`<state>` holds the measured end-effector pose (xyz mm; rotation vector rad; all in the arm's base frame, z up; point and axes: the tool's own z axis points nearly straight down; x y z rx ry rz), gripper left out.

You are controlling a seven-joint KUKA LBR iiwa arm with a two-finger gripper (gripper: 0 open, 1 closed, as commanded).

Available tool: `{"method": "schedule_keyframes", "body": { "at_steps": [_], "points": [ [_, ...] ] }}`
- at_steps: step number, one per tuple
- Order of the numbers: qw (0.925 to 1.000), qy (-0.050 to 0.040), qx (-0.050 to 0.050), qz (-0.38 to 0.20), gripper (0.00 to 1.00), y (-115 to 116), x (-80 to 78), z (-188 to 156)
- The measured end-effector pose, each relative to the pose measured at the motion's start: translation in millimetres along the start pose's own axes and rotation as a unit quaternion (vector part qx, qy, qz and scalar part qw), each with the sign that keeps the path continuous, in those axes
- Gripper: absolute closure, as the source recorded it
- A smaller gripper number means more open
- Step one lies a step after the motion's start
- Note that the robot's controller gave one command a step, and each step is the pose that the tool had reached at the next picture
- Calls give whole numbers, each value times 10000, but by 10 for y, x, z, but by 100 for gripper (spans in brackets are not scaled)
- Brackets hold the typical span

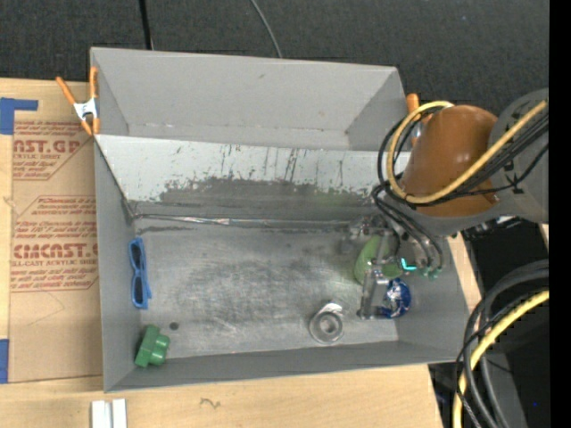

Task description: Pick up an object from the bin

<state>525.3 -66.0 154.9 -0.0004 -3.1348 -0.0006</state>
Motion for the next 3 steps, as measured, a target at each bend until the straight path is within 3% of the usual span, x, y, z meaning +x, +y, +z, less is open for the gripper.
{"method": "schedule_keyframes", "body": {
  "at_steps": [1,2,3],
  "points": [
    [9665,-114,23,-2566,0,96,332,812],
    [9668,-76,15,-2554,100,94,353,818],
    [9068,-64,37,-4214,100,-620,172,-1090]
  ]
}}
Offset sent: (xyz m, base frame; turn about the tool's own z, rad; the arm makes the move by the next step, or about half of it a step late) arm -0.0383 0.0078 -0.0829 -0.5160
